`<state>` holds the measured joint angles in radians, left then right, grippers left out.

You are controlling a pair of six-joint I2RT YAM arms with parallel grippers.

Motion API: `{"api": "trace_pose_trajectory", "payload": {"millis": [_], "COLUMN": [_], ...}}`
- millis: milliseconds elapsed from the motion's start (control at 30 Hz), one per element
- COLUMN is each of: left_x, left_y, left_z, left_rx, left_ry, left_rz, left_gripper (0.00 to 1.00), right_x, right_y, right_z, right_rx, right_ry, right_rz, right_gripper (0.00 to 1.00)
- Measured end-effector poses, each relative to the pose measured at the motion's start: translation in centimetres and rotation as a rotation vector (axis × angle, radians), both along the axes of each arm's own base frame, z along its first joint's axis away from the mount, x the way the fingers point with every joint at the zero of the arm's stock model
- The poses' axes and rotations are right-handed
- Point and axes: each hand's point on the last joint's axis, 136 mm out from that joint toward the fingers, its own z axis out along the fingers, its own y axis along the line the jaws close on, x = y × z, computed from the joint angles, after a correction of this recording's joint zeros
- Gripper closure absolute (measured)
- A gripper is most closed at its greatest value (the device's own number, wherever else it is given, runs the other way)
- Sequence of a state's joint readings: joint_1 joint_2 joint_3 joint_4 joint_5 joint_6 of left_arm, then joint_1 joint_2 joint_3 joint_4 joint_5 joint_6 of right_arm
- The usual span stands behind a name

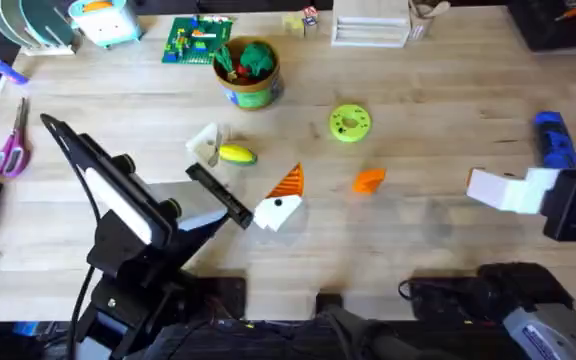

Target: Pick up the gripper from the table and insert it into the empty holder that is missing its gripper. Then pick up a screw, insert it into the mounting hole, and use the screwdriver to tighten it. Finally, clean up the table by picking up the vegetable and placing it into the bucket.

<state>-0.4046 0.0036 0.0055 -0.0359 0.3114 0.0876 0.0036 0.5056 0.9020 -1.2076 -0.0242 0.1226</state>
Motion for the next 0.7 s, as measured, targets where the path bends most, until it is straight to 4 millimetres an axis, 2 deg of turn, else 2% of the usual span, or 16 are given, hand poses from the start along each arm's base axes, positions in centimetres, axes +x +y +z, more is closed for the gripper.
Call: {"api": "trace_pose_trajectory", "payload": {"millis": [100, 700], "left_x": [-0.23, -0.44], "left_y": [-0.23, -0.46], "left_z": [-0.48, -0.44], "left_rx": [0.005, -0.059], "left_ry": [0.021, 0.078], "left_rz": [-0.019, -0.033], "left_gripper": [0.008, 0.008], "right_x": [0.0, 0.01], "right_y": [-0.01, 0.0], "right_z": [0.0, 0.01], "right_rx": [0.0, 0.0], "right_ry": [0.0, 0.0], "right_rz": [0.0, 0.0], "right_gripper": [0.01, 0.01]}}
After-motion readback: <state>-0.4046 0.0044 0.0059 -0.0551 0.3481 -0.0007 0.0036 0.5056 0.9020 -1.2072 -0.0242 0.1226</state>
